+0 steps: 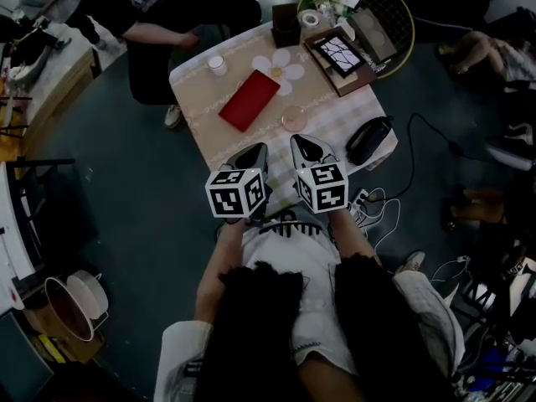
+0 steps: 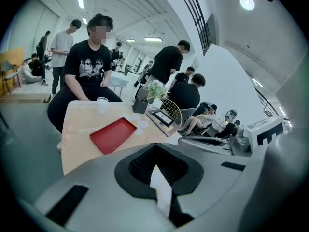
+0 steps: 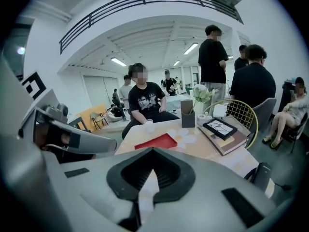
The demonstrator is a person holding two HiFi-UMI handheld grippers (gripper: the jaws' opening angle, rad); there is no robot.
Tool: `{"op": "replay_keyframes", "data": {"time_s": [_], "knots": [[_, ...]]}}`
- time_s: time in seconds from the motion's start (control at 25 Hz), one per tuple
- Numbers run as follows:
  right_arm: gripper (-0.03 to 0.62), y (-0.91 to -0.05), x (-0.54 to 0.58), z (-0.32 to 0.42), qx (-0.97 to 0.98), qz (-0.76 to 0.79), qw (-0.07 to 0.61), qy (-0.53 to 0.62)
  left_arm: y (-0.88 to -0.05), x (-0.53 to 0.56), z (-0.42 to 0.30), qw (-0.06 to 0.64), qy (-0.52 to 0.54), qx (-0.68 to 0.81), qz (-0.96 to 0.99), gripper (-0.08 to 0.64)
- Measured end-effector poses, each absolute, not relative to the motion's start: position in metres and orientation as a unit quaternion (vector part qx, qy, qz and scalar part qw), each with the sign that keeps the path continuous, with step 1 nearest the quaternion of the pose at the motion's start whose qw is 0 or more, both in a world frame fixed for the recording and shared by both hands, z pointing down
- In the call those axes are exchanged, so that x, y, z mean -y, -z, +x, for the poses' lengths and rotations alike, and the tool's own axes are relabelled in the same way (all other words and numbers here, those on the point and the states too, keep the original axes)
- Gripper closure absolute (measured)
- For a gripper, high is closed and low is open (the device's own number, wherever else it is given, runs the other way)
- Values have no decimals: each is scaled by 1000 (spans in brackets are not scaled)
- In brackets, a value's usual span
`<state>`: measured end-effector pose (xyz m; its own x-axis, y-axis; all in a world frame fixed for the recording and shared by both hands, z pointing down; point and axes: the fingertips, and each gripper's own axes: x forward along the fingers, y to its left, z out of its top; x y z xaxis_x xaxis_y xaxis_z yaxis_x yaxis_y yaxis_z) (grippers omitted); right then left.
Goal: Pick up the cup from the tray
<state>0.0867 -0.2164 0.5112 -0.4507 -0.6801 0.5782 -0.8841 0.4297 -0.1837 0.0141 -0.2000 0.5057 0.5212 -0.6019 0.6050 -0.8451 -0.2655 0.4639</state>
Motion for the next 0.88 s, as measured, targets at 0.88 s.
{"op": "replay_keyframes", "data": {"time_s": [0.88], "knots": [[586,-519,199,79,815,473,248,-223,-502,193,4,370,-162,470,785,556]]}}
